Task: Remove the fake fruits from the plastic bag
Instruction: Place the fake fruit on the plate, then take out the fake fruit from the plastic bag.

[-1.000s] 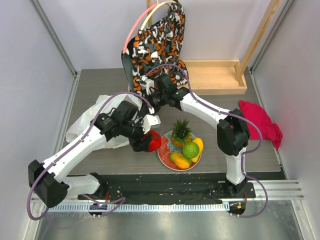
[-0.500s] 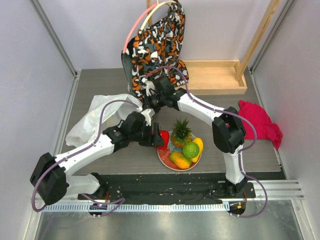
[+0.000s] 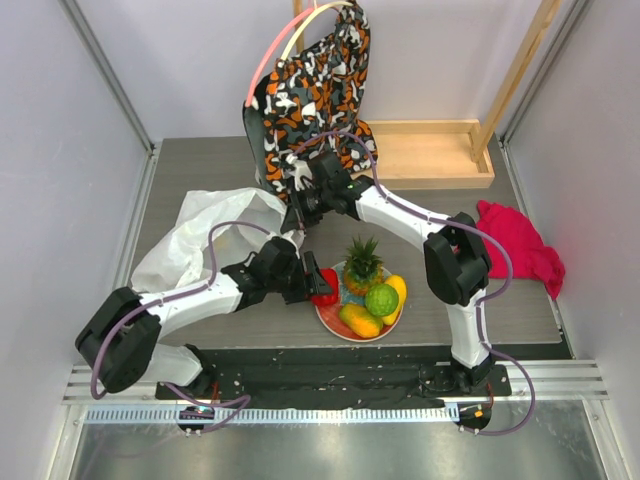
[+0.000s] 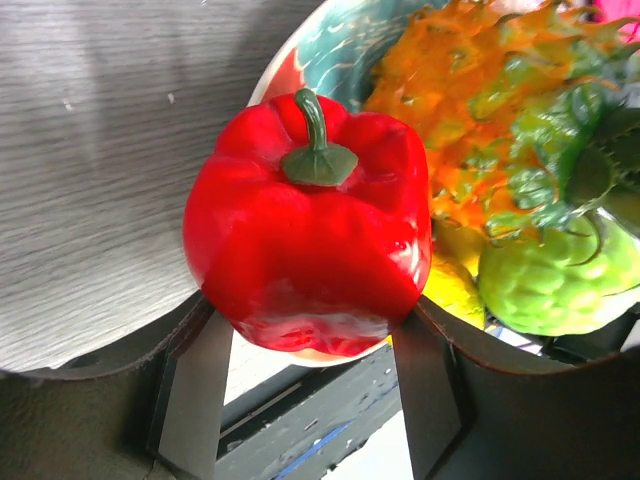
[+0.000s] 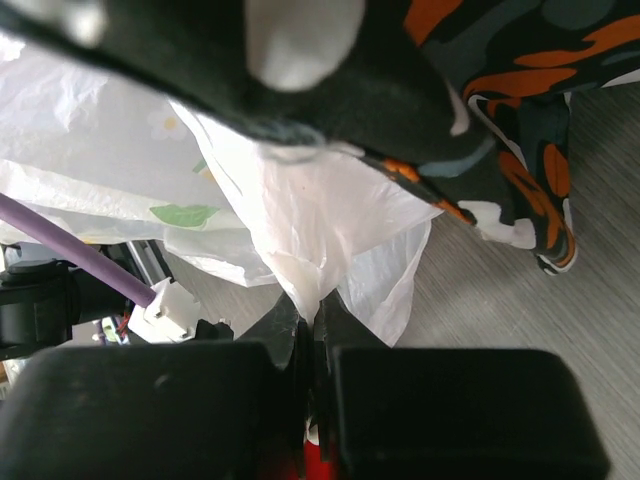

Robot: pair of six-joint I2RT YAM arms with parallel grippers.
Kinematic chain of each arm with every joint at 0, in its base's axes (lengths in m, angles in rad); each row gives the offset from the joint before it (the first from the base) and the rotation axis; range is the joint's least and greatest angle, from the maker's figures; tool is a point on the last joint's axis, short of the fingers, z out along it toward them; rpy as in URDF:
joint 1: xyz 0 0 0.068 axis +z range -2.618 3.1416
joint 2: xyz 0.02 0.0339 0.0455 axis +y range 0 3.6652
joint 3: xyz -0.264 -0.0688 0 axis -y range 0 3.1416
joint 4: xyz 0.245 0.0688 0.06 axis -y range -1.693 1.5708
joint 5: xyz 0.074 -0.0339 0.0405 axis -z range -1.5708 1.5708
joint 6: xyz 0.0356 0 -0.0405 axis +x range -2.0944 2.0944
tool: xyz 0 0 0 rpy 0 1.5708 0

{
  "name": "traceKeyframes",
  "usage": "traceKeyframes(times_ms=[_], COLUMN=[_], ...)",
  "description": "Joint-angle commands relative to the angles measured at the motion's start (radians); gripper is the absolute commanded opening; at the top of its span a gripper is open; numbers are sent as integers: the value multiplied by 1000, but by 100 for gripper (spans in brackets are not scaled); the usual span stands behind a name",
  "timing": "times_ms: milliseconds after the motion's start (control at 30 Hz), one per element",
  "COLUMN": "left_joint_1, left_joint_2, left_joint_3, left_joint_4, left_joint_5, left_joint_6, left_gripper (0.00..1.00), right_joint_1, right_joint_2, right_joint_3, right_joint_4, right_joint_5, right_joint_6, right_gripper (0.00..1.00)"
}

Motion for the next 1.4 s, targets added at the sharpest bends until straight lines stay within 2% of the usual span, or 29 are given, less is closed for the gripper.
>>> traceKeyframes(times_ms=[0, 33, 67, 133, 200, 233, 267, 367, 433, 467, 500, 533, 600, 633, 667, 733, 767, 867, 900, 1000, 1033, 1067, 1100, 1167, 1200, 1300, 1367], left_joint_1=[-6, -6, -6, -6, -6, -6, -6, -6, -6, -6, -4, -6, -4, -1, 5, 28, 69, 193, 204, 233, 267, 289, 333, 403, 489, 642, 671], left_joint_2=[12, 14, 11, 11, -1, -8, -20, -63, -121, -142, -170, -181, -215, -224, -236, -258, -261, -250, -241, -212, -204, -201, -198, -167, -157, -138, -138], left_joint_3=[-1, -4, -6, -4, 10, 16, 30, 53, 76, 94, 161, 204, 349, 397, 424, 475, 476, 478, 472, 395, 348, 328, 311, 303, 310, 341, 341], left_joint_4=[125, 131, 135, 135, 113, 103, 64, -42, -93, -171, -221, -353, -504, -650, -706, -844, -866, -944, -979, -934, -911, -847, -817, -779, -776, -780, -821], left_joint_5=[20, 22, 25, 37, 59, 75, 94, 140, 205, 233, 265, 326, 327, 329, 303, 264, 188, 146, 119, -68, -105, -227, -283, -355, -363, -331, -326], left_joint_6=[-49, -49, -44, -32, 3, 23, 51, 156, 284, 333, 464, 536, 694, 874, 934, 1090, 1111, 1218, 1243, 1309, 1345, 1353, 1361, 1393, 1390, 1419, 1492], left_gripper=[48, 52, 62, 74, 82, 94, 100, 100, 100, 100, 100, 100, 100, 100, 99, 94, 91, 60, 55, 47, 40, 12, 0, 0, 0, 0, 0], right_joint_1=[5, 4, 4, 5, 5, 5, 5, 5, 4, 2, 2, 2, 1, 2, 1, 1, 2, -2, -2, -7, -8, -11, -13, -13, -11, -11, -13], right_joint_2=[1, 1, 1, 0, -2, -2, -3, -8, -14, -15, -20, -25, -29, -38, -42, -55, -63, -94, -103, -138, -152, -158, -167, -195, -206, -252, -287], right_joint_3=[37, 37, 36, 33, 31, 28, 26, 19, 14, 13, 11, 13, 14, 14, 14, 13, 10, -16, -24, -58, -66, -81, -87, -115, -125, -174, -210], right_joint_4=[40, 41, 40, 43, 43, 42, 43, 41, 41, 40, 40, 38, 37, 35, 35, 35, 35, 34, 34, 35, 34, 34, 35, 37, 41, 48, 51], right_joint_5=[-19, -19, -19, -19, -20, -22, -22, -17, -11, -10, -10, -11, -11, -11, -11, -10, -8, -3, -3, -8, -11, -19, -20, -17, -17, -19, -23], right_joint_6=[17, 19, 19, 19, 16, 14, 13, 1, -7, -9, -9, -9, -9, -9, -9, -12, -21, -27, -27, -22, -21, -16, -16, -16, -18, -15, -13], right_gripper=[1, 1, 1, 1, 1, 1, 1, 1, 1, 1, 1, 1, 1, 1, 1, 1, 1, 1, 1, 1, 1, 1, 1, 1, 1, 1, 1])
